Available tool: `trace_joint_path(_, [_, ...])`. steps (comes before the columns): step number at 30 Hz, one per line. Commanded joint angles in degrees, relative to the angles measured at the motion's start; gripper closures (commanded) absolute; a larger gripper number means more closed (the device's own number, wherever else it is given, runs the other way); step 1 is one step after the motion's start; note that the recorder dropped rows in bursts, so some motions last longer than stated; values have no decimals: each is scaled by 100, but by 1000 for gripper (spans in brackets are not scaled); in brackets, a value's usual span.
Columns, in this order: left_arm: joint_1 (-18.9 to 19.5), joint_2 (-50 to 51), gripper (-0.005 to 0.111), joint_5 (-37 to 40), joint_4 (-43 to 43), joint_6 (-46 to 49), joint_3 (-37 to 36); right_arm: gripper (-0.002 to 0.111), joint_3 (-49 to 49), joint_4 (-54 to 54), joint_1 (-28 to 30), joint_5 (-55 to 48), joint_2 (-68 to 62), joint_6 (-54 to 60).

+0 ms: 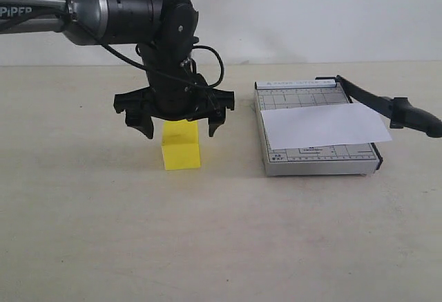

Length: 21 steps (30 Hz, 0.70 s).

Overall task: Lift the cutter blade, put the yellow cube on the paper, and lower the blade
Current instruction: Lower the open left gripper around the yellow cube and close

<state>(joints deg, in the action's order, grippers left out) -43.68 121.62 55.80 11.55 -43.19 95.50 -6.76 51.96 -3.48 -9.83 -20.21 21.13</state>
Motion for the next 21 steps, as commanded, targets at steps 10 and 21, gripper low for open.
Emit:
trace_joint_path(10, [78,215,17,-240,196,-7,-29,108,9,-9,-9,62,17,22])
trace_joint_path(21, [131,416,17,-253,564,-7,-29,108,9,-9,-9,62,17,22])
